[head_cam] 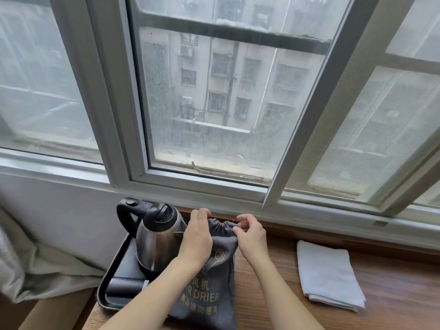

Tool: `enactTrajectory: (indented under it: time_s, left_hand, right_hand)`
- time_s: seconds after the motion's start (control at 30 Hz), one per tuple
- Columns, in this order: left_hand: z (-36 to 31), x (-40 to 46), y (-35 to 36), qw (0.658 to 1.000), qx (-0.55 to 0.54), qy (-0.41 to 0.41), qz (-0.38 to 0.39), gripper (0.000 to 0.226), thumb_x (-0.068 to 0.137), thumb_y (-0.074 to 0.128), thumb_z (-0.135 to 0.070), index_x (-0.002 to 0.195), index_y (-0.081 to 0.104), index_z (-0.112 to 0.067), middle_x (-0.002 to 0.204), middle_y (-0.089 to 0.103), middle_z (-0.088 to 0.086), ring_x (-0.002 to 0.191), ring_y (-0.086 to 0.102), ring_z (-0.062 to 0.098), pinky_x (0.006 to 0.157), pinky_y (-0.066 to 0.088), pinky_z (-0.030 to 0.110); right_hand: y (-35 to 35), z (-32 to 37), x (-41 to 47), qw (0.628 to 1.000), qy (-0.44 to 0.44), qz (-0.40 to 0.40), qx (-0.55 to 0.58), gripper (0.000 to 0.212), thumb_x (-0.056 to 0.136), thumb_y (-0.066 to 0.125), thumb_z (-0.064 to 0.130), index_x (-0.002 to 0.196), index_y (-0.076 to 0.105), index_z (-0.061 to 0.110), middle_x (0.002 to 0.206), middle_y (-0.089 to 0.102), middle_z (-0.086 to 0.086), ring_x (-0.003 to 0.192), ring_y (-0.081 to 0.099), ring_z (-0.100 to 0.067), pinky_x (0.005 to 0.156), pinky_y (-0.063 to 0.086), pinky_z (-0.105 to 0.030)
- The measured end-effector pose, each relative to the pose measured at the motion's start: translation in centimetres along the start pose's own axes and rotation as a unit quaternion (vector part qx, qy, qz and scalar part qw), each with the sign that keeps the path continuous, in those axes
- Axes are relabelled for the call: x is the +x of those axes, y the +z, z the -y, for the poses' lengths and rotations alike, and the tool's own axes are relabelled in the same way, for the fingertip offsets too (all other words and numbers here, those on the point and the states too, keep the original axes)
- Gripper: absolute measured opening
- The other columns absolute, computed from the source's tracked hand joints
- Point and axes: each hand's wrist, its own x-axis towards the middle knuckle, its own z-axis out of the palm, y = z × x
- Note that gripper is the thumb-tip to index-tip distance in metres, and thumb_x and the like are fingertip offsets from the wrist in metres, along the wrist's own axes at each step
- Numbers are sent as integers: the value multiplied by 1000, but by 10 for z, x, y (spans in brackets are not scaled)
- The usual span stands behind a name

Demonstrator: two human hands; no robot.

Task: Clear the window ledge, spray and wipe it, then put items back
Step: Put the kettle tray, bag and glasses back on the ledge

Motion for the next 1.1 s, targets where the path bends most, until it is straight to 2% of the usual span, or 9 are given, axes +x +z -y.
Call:
enactTrajectory:
  time_s: [0.1,0.2,0.3,0.37,0.53,0.67,0.77,0.93,1.1]
  left_hand:
    - [0,1,2,1000,14,15,10,40,89,42,6,125,47,-11,122,42,7,99,55,28,81,42,34]
    - [10,-5,2,996,5,86,9,39,90,49,4,127,49,-8,133,43,7,118,50,22,100,40,26]
    - [26,-26,-7,986,-16,164,4,34,89,53,-9,123,52,-10,138,43,-1,133,38,9,113,22,13]
    - [41,-43,-10,983,-19,180,11,32,89,51,-23,120,54,-14,133,46,-6,129,43,7,111,26,13]
    - [70,-70,-7,988,14,137,70,53,89,48,-48,133,54,-20,141,45,-3,133,39,12,114,19,14]
    - [85,-82,-4,980,22,71,184,98,75,22,-89,151,31,-28,158,23,-5,146,16,6,116,3,12]
    - [96,-89,-3,972,50,47,225,112,66,9,-96,155,18,-28,163,14,-5,148,10,6,115,-1,11]
    - [99,-94,-7,968,56,32,241,106,71,26,-90,156,12,-28,164,12,-1,150,10,8,117,4,15]
    - [107,-98,-14,962,67,41,263,117,61,31,-97,155,3,-34,164,3,-4,151,5,8,119,5,18]
  right_hand:
    - [7,-1,7,1000,-2,-16,-5,18,89,67,8,104,66,18,89,65,7,85,61,-10,79,48,-21]
    - [10,-3,9,1000,-10,-22,-4,15,92,66,12,106,67,16,94,67,4,92,62,-15,86,51,-28]
    - [14,-10,1,998,-63,-20,-21,26,92,66,17,117,66,13,111,63,3,106,61,-16,95,52,-33]
    - [19,-18,-14,993,-105,-18,-45,41,90,65,27,127,62,11,124,58,2,120,54,-15,106,44,-32]
    - [41,-54,-68,983,-160,-7,-85,76,83,53,55,145,48,11,150,40,-2,140,31,-12,116,12,-14]
    - [53,-81,-99,981,-163,57,-89,95,83,44,80,154,16,24,164,11,1,151,2,-5,120,-2,-14]
    - [51,-86,-107,971,-131,141,-145,118,66,23,98,156,-4,28,165,-14,6,151,-17,-5,118,-11,-14]
    - [49,-88,-109,951,-135,186,-205,119,74,59,78,150,-21,33,160,-23,8,151,-20,-10,122,-7,-23]
    - [46,-86,-114,950,-125,191,-215,124,69,59,83,144,-29,38,157,-26,10,150,-20,-9,124,0,-27]
